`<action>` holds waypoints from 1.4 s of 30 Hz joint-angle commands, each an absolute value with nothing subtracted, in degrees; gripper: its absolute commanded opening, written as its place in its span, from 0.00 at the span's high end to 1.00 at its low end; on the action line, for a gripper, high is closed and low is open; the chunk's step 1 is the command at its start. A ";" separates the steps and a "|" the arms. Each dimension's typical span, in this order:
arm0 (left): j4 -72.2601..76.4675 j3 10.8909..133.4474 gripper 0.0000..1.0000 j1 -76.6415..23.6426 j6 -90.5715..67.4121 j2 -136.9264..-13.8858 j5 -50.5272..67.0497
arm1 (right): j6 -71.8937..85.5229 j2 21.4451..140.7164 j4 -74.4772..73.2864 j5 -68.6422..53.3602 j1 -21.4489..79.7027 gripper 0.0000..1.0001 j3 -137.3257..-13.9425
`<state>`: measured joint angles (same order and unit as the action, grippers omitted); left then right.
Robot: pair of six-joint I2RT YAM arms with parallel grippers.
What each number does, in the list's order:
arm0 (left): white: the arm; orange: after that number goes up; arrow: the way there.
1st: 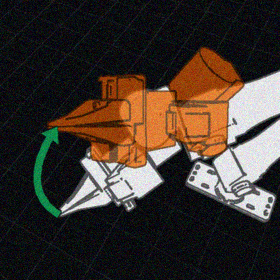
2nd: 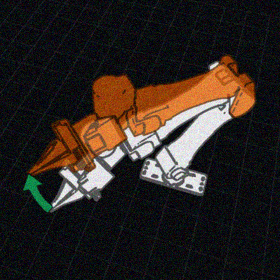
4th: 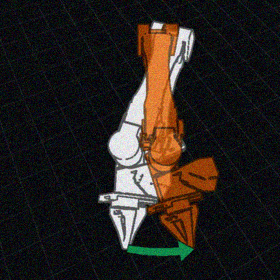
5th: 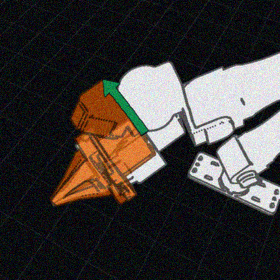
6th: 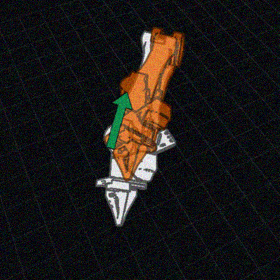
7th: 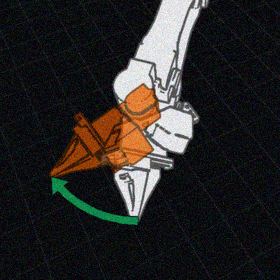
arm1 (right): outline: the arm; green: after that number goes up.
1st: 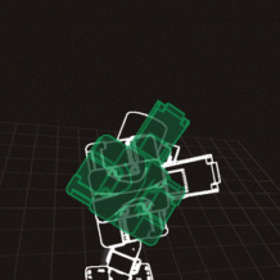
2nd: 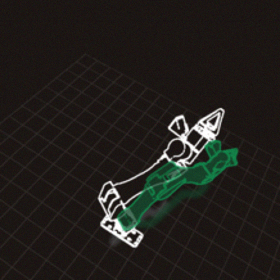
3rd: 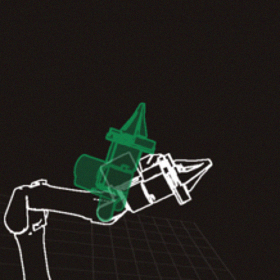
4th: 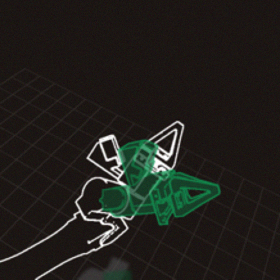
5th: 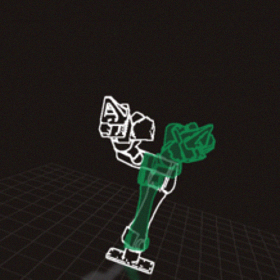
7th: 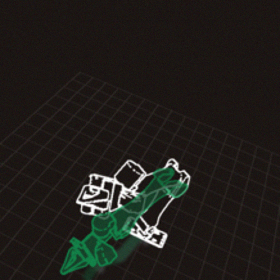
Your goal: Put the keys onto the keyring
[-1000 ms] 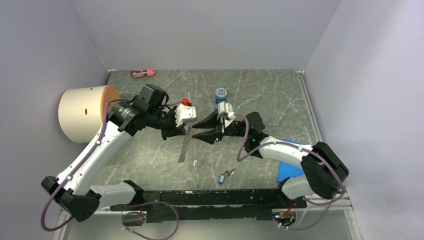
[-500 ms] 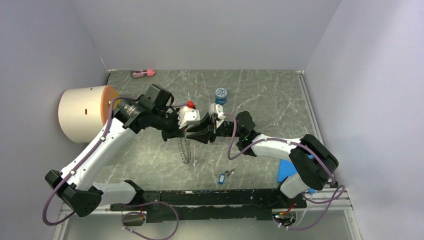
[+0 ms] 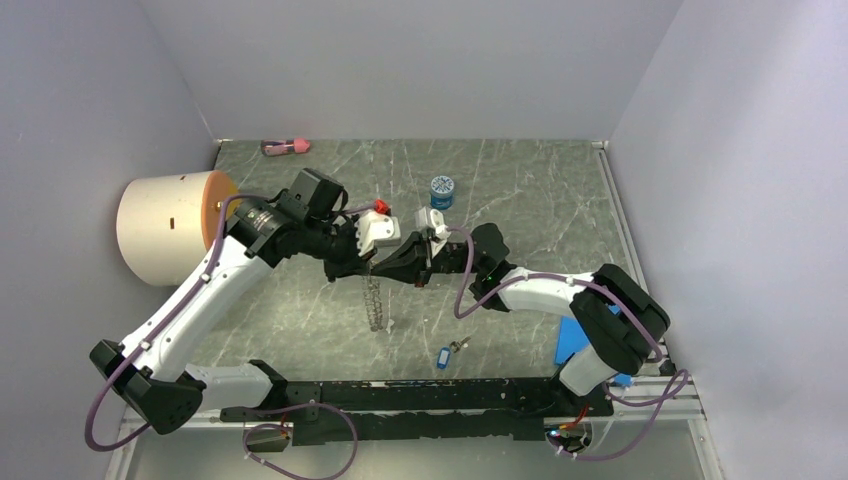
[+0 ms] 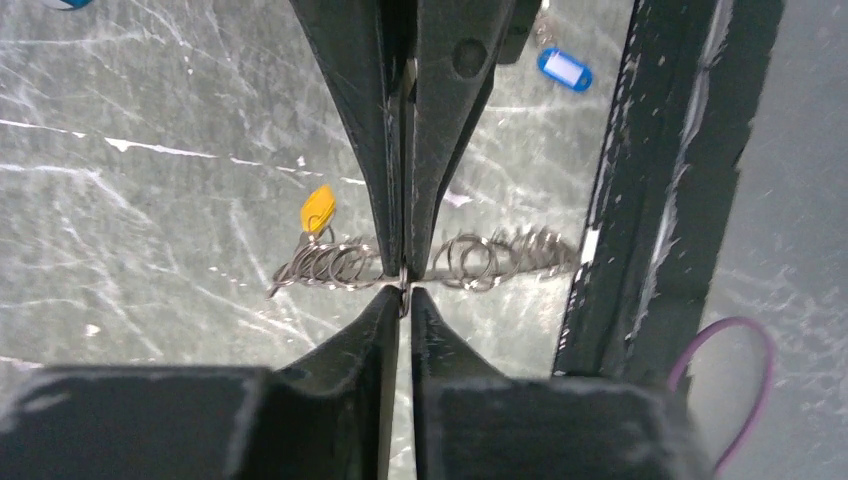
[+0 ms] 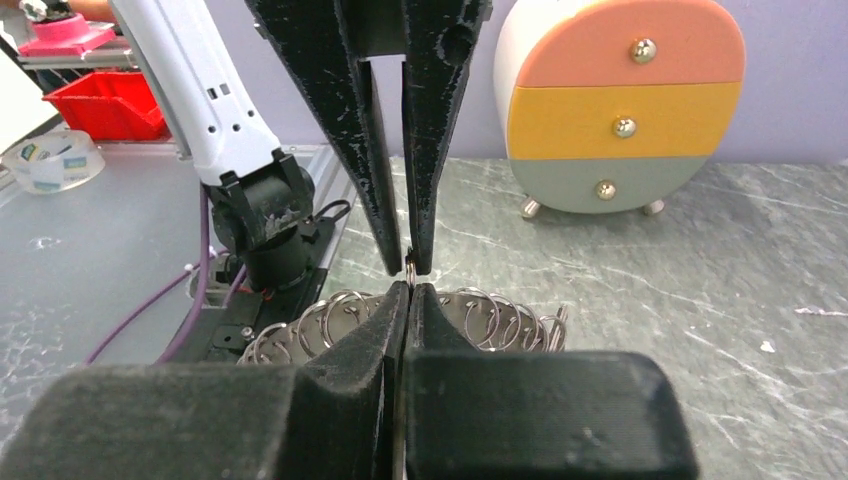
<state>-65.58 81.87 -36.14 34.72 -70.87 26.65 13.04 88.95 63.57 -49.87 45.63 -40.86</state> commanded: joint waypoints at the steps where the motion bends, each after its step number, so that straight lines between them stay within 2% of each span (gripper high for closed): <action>1: -58.79 81.22 0.74 -36.75 28.67 -69.49 28.99 | 16.45 88.67 73.84 -48.21 45.73 1.00 -40.27; 4: -51.55 78.95 0.57 -36.71 23.15 -67.66 29.60 | 19.70 88.40 78.91 -46.00 45.25 1.00 -38.15; 6: -45.05 76.16 0.49 -36.43 19.35 -65.52 30.78 | 22.18 88.42 83.03 -44.75 44.84 1.00 -36.78; 10: -31.92 70.06 0.43 -33.73 11.77 -61.27 36.88 | 24.98 87.89 88.08 -43.31 44.55 1.00 -35.20; 19: -1.76 52.17 0.43 -16.82 -7.99 -51.33 58.78 | 23.98 83.86 86.16 -42.45 44.38 1.00 -34.01; 24: 18.36 41.66 0.43 -13.39 -18.26 -47.48 64.23 | 23.92 82.99 85.78 -42.43 44.43 1.00 -34.05; 32: 32.16 32.32 0.44 -13.35 -17.11 -45.59 68.17 | 25.01 83.23 86.48 -43.22 44.39 1.00 -34.59; 38: 30.20 30.63 0.47 -13.92 -13.81 -45.29 66.00 | 25.02 82.99 86.28 -43.29 44.40 1.00 -34.62; 42: 32.50 30.68 0.54 -15.07 -14.72 -46.79 65.83 | 25.00 83.05 86.00 -43.25 44.41 1.00 -34.74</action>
<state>27.90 30.68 -14.02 -15.14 -46.02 65.69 24.25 84.73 81.60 -43.66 44.64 -33.74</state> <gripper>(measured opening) 0.492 0.017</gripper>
